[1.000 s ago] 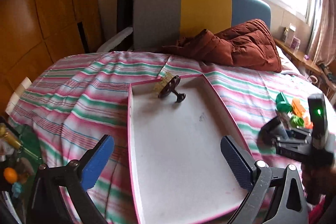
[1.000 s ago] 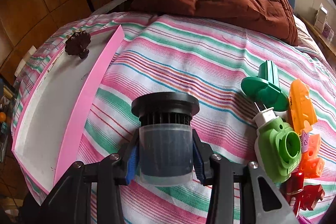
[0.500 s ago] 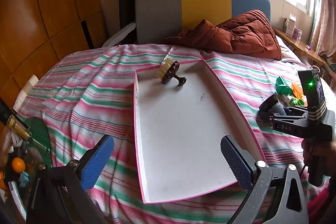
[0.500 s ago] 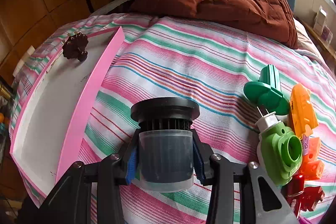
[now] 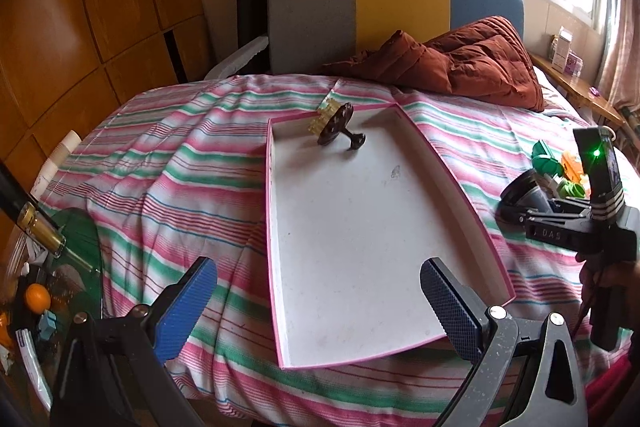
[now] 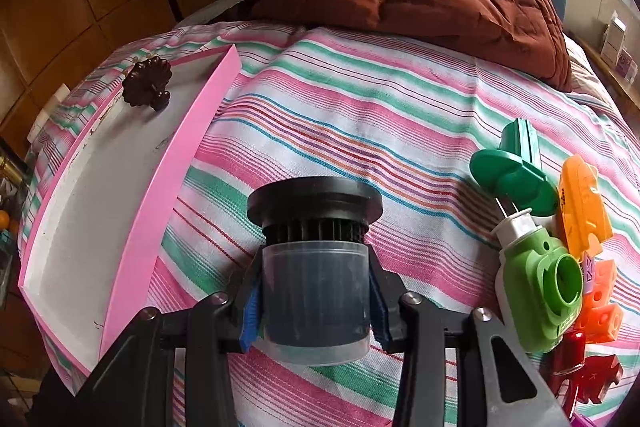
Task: Organize rigid objects
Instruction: 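Carry the black-lidded cup over the white tray with the right tool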
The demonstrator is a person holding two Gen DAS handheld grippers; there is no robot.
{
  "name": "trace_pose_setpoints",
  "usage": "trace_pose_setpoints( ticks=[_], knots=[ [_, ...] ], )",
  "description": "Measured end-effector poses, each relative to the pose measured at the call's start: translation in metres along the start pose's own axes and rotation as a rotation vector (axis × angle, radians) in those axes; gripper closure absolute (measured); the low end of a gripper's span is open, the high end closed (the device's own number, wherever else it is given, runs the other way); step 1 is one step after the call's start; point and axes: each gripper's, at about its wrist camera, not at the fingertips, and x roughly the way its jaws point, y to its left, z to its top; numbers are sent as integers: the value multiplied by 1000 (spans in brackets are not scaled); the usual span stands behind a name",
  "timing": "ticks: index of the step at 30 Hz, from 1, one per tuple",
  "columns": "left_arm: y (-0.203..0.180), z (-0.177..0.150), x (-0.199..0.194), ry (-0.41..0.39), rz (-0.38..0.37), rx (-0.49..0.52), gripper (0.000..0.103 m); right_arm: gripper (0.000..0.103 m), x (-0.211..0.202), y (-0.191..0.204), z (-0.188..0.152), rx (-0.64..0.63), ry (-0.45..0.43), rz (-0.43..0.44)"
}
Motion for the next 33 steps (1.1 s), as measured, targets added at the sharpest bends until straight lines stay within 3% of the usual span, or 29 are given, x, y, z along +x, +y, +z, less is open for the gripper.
trace_pose_setpoints(
  ticks=[7,19,28,33],
  knots=[
    [11,-6,-4,-3,-6,-21,1,60,0,9,-2,-22,-6,-52],
    [45,-15,-12,-20,-37,-102,1,61,-7,27,-15,44,-6,-149],
    [65,-26,-8,-10,-36,-150,1,61,-13,32,-15,137,0,-153],
    [71,-28,-6,-6,-36,-166,1,61,-28,44,-4,148,-45,-138]
  ],
)
